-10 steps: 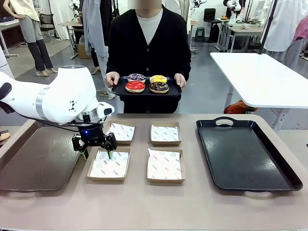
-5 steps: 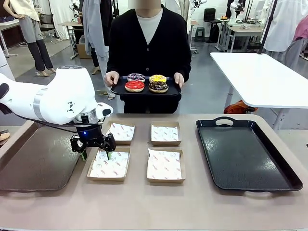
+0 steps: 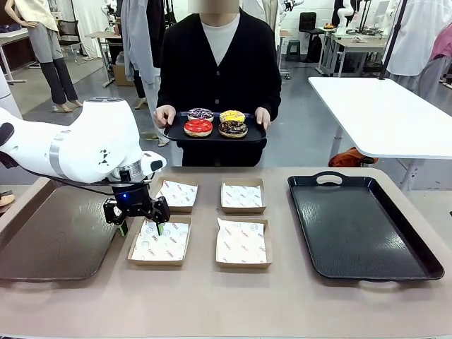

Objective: Individually package the donuts and arrange them on the tray.
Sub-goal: Pick up one Paper togo box.

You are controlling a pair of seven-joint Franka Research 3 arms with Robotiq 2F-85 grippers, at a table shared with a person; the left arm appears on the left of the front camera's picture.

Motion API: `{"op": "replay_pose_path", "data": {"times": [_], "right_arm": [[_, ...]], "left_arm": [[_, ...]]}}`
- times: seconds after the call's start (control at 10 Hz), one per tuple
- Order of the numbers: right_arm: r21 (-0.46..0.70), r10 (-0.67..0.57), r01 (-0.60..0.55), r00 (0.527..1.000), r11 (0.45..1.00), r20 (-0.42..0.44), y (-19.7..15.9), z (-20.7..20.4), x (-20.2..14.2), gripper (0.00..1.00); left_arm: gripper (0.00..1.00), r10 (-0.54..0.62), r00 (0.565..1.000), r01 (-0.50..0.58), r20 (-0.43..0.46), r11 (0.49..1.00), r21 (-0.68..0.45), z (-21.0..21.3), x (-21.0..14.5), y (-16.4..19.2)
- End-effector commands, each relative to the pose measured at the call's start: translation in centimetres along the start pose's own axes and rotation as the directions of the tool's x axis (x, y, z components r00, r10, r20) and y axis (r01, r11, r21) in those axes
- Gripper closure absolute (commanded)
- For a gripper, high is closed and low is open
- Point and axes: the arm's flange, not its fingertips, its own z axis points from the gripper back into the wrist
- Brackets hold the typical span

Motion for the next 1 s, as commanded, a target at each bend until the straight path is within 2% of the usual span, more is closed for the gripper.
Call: {"op": "replay_pose_path", "data": {"times": [0.0,0.4,0.5,0.6,0.7,0.9], "right_arm": [[0.014,0.011,-0.011,1.000,1.000,0.003,-0.05,0.10,-0.04,0.00],[0.014,0.011,-0.011,1.000,1.000,0.003,-0.05,0.10,-0.04,0.00],[0.014,0.011,-0.011,1.000,1.000,0.003,-0.05,0.10,-0.04,0.00],[0.014,0.011,-0.011,1.000,1.000,0.003,-0.05,0.10,-0.04,0.00],[0.014,0.011,-0.011,1.000,1.000,0.003,-0.05,0.10,-0.04,0.00],[0.014,0.011,-0.011,1.000,1.000,0.003,-0.05,0.10,-0.04,0.00]], "left_arm": [[0.00,0.000,1.000,0.000,0.000,1.000,0.000,0.00,0.00,0.00],[0.00,-0.006,1.000,0.006,-0.001,1.000,0.016,-0.10,0.10,0.21],[0.56,-0.012,1.000,0.013,-0.004,1.000,0.020,-0.32,0.18,0.19],[0.57,-0.006,1.000,0.007,-0.008,1.000,0.018,-0.44,0.24,0.15],[1.00,-0.006,1.000,0.007,-0.008,1.000,0.018,-0.40,0.19,0.09],[1.00,-0.008,1.000,0.009,-0.008,1.000,0.027,-0.31,0.01,-0.01]]}}
